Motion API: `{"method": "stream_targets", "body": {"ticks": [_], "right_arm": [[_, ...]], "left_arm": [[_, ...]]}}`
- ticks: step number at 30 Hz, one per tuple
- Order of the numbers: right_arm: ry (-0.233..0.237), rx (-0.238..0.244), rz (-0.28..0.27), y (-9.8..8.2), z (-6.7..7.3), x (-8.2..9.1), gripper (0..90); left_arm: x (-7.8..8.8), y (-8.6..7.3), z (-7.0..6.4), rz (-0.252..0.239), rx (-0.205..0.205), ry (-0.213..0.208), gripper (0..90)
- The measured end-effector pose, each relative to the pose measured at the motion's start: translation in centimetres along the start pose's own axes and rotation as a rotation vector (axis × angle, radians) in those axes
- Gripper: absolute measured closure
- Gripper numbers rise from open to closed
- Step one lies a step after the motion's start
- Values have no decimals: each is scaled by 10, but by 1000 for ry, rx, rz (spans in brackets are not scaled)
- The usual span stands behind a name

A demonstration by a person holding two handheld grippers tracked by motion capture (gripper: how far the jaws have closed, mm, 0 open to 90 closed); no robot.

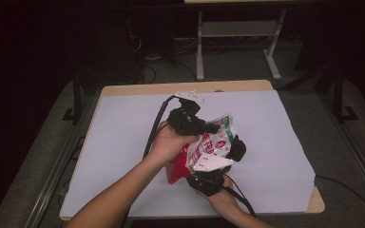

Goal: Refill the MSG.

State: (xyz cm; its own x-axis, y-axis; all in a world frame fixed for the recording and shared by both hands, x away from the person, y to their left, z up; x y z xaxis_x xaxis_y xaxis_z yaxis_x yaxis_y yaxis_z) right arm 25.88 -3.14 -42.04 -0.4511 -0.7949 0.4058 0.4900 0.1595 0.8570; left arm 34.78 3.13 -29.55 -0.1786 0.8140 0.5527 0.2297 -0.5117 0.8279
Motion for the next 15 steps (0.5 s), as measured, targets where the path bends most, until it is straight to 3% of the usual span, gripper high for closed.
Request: {"method": "stream_targets", "body": {"ticks": [15], "right_arm": [[15, 5, 2, 2, -1, 0, 900]], "left_arm": [[0, 2, 1, 15, 2, 12, 900]]}}
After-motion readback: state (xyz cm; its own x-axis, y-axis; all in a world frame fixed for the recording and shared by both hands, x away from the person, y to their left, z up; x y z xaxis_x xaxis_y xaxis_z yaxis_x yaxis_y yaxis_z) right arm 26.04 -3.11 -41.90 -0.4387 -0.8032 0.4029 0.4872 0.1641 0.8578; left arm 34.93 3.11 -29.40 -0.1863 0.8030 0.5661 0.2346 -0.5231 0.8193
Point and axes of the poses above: each handheld gripper's, and its own axes: x roughly backward along the jaws, y roughly out of its top, z roughly to its left, the point moved 3 cm from there along -x, roughly forward along the jaws, and after that the axes turned 13 degrees about -x, right-handed, at the moved point
